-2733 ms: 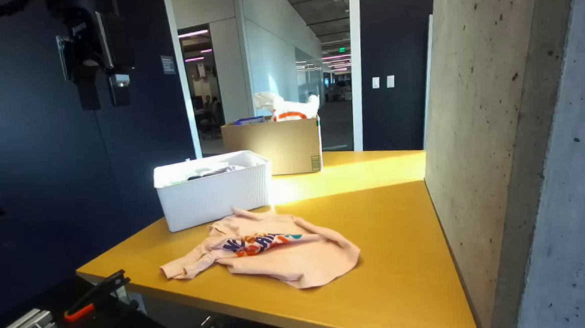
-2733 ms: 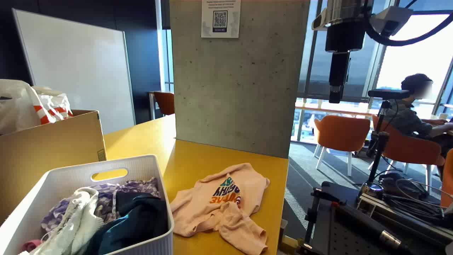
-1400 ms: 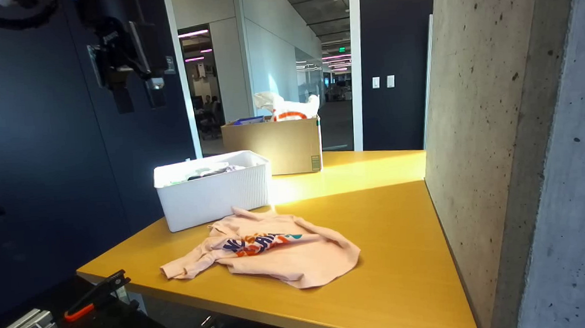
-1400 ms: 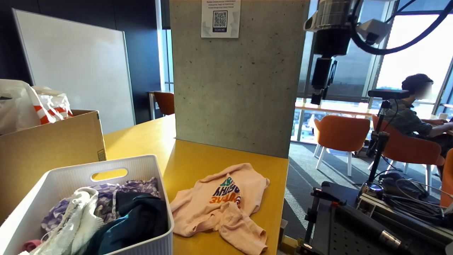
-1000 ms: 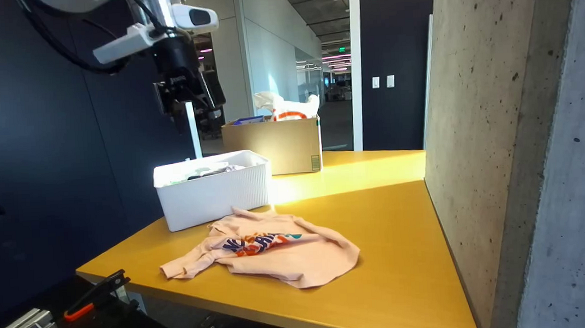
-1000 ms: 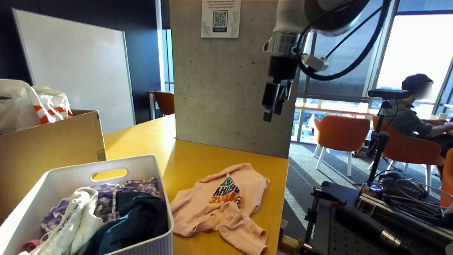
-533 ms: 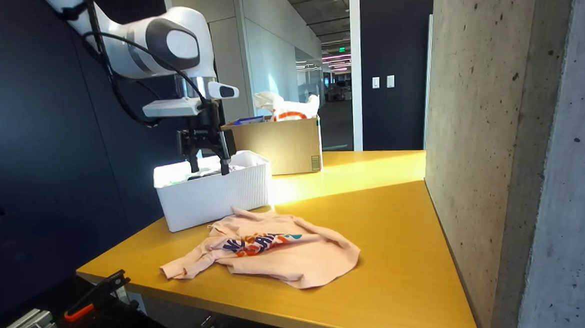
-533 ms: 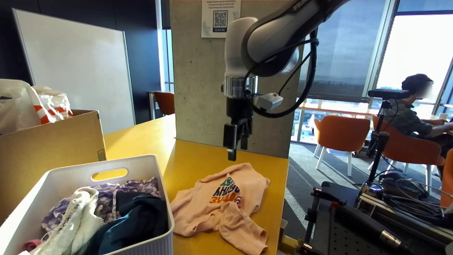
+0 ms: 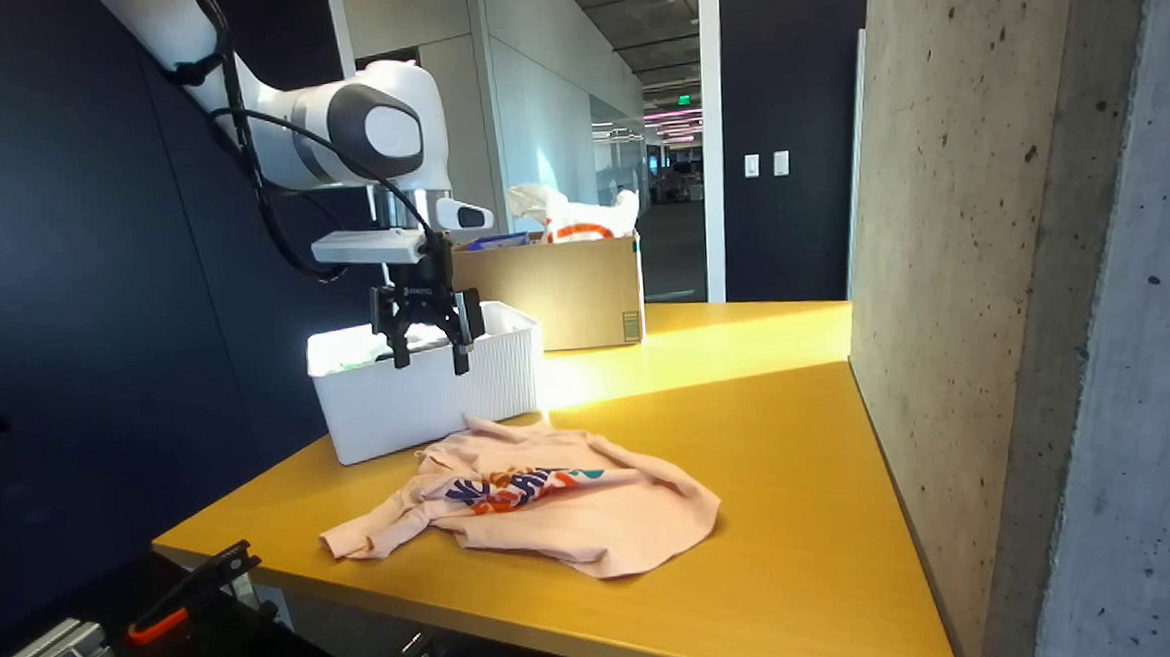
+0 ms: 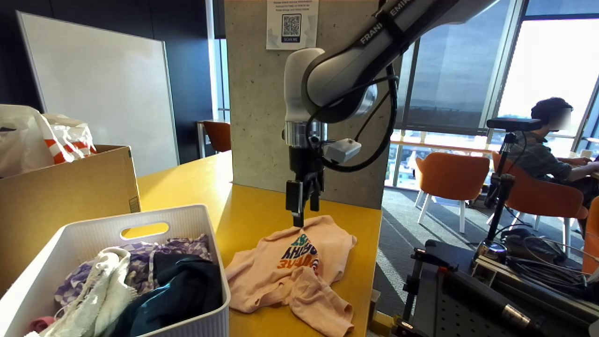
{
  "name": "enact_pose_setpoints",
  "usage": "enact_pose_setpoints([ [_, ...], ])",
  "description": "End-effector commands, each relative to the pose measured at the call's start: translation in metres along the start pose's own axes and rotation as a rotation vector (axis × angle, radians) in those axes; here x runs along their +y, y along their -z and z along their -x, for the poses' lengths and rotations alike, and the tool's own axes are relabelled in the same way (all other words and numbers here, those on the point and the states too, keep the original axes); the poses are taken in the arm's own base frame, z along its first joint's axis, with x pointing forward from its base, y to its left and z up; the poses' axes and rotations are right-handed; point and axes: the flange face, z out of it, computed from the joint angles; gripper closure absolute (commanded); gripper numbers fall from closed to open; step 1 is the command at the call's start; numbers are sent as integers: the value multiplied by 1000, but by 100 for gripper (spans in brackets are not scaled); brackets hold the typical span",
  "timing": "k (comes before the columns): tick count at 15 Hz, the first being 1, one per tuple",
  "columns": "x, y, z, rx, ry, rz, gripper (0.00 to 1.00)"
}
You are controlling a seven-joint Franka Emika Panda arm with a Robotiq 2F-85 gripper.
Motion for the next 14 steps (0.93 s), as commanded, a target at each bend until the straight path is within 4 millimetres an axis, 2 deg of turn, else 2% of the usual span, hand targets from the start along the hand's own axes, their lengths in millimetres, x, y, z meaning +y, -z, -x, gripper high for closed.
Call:
enact_pose_setpoints([
  [1, -1, 11, -10, 3, 22, -4, 0],
  [3, -20, 11, 1, -5, -3, 27, 0],
  [5, -41, 5, 31, -19, -46, 25, 0],
  [9, -82, -39, 78, -62, -93, 29, 0],
  [12, -81, -64, 90, -17, -132, 45, 0],
  [14, -74, -72, 92, 40, -144, 60, 0],
])
